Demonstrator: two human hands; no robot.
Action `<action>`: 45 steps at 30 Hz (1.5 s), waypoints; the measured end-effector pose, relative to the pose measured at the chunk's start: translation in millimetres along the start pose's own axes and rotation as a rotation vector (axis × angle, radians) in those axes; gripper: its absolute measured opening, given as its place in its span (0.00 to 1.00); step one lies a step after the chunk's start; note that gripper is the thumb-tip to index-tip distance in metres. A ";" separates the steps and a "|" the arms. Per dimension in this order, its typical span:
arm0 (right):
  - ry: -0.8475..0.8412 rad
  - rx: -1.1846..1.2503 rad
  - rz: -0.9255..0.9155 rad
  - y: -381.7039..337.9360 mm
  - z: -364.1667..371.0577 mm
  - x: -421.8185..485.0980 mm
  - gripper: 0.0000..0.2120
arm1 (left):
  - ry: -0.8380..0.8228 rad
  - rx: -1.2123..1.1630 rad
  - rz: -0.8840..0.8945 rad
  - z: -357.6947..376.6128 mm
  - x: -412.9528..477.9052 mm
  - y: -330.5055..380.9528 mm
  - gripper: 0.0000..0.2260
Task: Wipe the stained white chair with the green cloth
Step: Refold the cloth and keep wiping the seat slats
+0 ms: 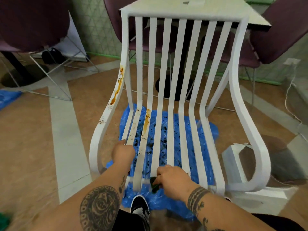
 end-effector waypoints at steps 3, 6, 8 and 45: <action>0.003 0.168 0.131 21.0 -13.0 -4.1 0.18 | -0.012 -0.017 0.078 5.3 -11.6 6.1 0.24; 0.105 0.525 0.327 49.6 -38.8 -15.8 0.15 | -0.032 -0.048 0.099 10.5 -26.2 20.2 0.18; 0.174 0.735 0.438 63.4 -53.9 -23.0 0.17 | -0.068 -0.072 0.106 17.7 -39.1 31.3 0.14; 0.294 1.664 0.280 47.9 -176.1 -140.8 0.21 | -0.320 -0.207 0.592 -16.9 -171.8 225.3 0.08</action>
Point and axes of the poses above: each hand's wrist, its own x-axis towards the middle knuckle, its own z-axis out of the palm, y = z × x, the point moved 7 cm from there along x, towards the middle knuckle, and after that the axes turned 14 degrees about z, right-handed, at the moved point
